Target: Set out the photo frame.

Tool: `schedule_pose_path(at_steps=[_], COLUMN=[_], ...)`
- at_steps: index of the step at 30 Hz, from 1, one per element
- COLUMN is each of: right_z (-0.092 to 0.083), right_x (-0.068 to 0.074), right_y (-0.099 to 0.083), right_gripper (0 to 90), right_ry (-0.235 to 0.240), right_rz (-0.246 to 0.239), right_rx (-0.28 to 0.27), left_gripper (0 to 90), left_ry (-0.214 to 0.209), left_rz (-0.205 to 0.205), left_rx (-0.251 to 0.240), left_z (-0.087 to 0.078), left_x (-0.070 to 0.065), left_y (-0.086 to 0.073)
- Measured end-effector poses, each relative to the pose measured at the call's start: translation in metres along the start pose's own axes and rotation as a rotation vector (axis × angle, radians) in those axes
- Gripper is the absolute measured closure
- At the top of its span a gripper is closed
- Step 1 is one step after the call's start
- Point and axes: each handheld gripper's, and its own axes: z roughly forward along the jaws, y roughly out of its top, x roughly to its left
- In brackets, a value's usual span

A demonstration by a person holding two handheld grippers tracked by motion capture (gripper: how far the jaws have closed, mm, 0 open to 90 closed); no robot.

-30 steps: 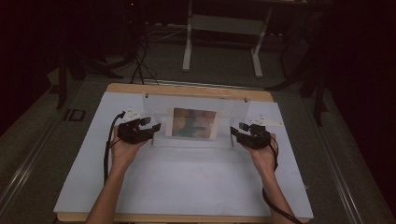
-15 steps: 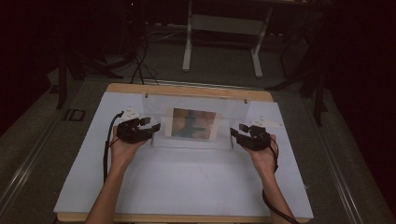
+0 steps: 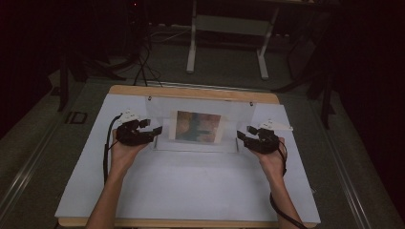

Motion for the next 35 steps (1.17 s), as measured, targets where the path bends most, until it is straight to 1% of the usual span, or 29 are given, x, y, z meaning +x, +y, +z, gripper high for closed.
schedule_pose_path(at_steps=[4,10,14,18,20,22,24,25,26,27,29,30,31,33,35], right_z=[-0.006,-0.015,-0.02,-0.026,-0.028,-0.03,-0.031,-0.032,-0.032,-0.032,-0.032,-0.031,-0.03,-0.027,-0.023], right_x=[-0.004,-0.007,-0.009,-0.014,-0.019,-0.024,-0.029,-0.032,-0.032,-0.039,-0.043,-0.045,-0.048,-0.053,-0.059], right_y=[0.001,0.004,0.006,0.006,0.005,0.003,0.001,-0.001,-0.001,-0.004,-0.007,-0.009,-0.011,-0.016,-0.023], right_gripper=[46.9,46.9,46.9,46.9,46.9,47.0,47.0,47.0,47.0,47.0,47.1,47.1,47.1,47.1,46.9], right_ry=[0.005,0.018,0.036,0.036,0.039,0.033,0.028,0.024,0.024,0.016,0.011,0.009,0.006,-0.011,-0.037], right_rz=[0.01,0.002,-0.014,-0.011,0.006,0.024,0.036,0.048,0.048,0.064,0.074,0.081,0.089,0.094,0.094], right_rx=[-0.013,-0.029,-0.021,-0.02,-0.024,-0.023,-0.023,-0.02,-0.02,-0.008,-0.003,0.0,0.01,0.033,0.073], left_gripper=[36.5,37.9,38.4,38.3,38.4,38.4,38.5,38.5,38.5,38.5,38.5,38.5,38.5,38.5,38.4], left_ry=[0.002,-0.001,0.009,0.024,0.034,0.045,0.065,0.072,0.072,0.095,0.098,0.106,0.112,0.144,0.199], left_rz=[0.004,0.003,0.008,-0.011,-0.022,-0.032,-0.033,-0.033,-0.033,-0.033,-0.044,-0.054,-0.054,-0.062,-0.067], left_rx=[-0.014,-0.026,-0.033,-0.043,-0.046,-0.052,-0.041,-0.036,-0.036,-0.013,-0.006,0.0,0.011,0.041,0.096], left_z=[-0.009,-0.018,-0.025,-0.032,-0.035,-0.036,-0.037,-0.036,-0.036,-0.034,-0.032,-0.031,-0.03,-0.027,-0.021], left_x=[0.002,0.005,0.006,0.011,0.014,0.017,0.019,0.02,0.02,0.023,0.026,0.028,0.03,0.034,0.039], left_y=[0.001,0.002,0.001,-0.002,-0.004,-0.006,-0.009,-0.01,-0.01,-0.015,-0.017,-0.02,-0.021,-0.027,-0.034])
